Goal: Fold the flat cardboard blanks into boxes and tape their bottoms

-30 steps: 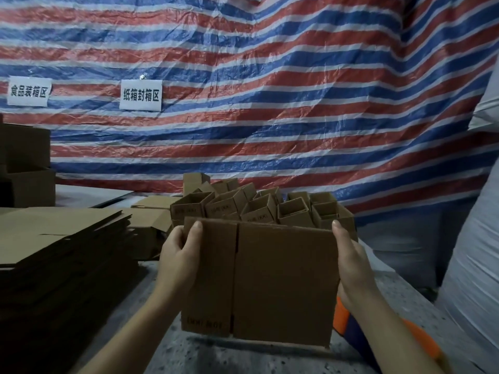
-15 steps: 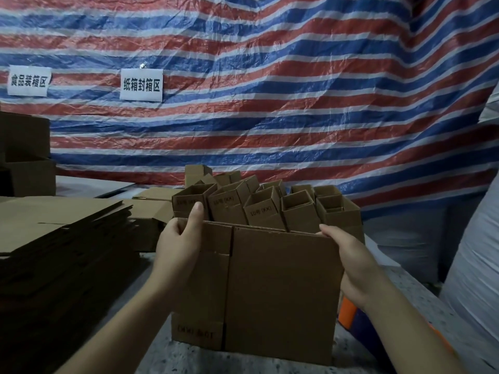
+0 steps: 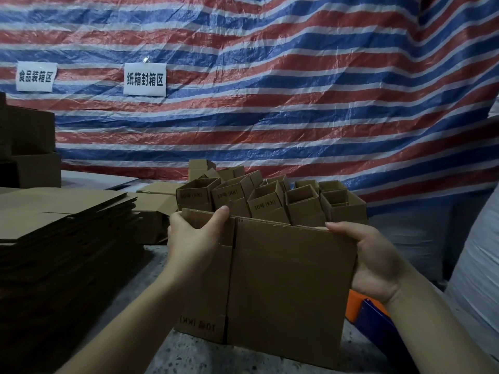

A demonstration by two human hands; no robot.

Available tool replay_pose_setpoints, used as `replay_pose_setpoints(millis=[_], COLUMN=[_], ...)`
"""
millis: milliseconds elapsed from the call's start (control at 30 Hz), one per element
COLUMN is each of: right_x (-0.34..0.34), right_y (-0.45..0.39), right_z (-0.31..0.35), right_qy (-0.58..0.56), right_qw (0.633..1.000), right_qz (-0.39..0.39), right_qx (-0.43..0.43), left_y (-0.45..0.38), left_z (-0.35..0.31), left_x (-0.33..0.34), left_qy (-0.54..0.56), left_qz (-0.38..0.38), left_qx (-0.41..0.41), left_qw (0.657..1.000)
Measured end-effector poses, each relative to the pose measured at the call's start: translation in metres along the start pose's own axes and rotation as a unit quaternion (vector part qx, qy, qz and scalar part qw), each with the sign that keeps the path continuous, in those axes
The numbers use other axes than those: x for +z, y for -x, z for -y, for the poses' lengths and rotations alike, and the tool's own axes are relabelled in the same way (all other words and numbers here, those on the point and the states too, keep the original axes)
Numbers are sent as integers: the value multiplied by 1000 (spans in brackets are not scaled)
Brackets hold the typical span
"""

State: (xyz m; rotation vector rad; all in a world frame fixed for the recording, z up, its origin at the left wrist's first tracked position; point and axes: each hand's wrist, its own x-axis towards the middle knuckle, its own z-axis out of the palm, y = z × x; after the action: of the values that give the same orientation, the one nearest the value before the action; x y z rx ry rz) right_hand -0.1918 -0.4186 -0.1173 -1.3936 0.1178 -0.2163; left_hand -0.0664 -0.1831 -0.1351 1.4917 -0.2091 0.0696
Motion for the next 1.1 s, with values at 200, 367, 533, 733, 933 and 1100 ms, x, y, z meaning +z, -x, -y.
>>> replay_pose_setpoints(millis=[200,367,533,733,933,1100], right_x=[3,5,15,36,52,45], right_y=[1,1,3,7,9,14], right_z=[1,0,2,1,-3,3], right_qy=[9,-20,-29,-27,-10,22], right_qw=[1000,1000,999,998,997,997], right_qz=[8,5,-15,-64,-77,-67], right_qx=[6,0,-20,-12,-21,-26], left_y=[-4,-8,-9,-7,-8,-1], left_z=[-2,-7,-10,-8,-12,-16], left_x=[-1,-6,-12,-30,-37,-31], left_qy=[13,10,-30,156,131,145], left_qz=[11,53,111,230,282,329], left_qx=[-23,-50,-74,-90,-71,-74], left_qw=[1000,997,991,956,948,930])
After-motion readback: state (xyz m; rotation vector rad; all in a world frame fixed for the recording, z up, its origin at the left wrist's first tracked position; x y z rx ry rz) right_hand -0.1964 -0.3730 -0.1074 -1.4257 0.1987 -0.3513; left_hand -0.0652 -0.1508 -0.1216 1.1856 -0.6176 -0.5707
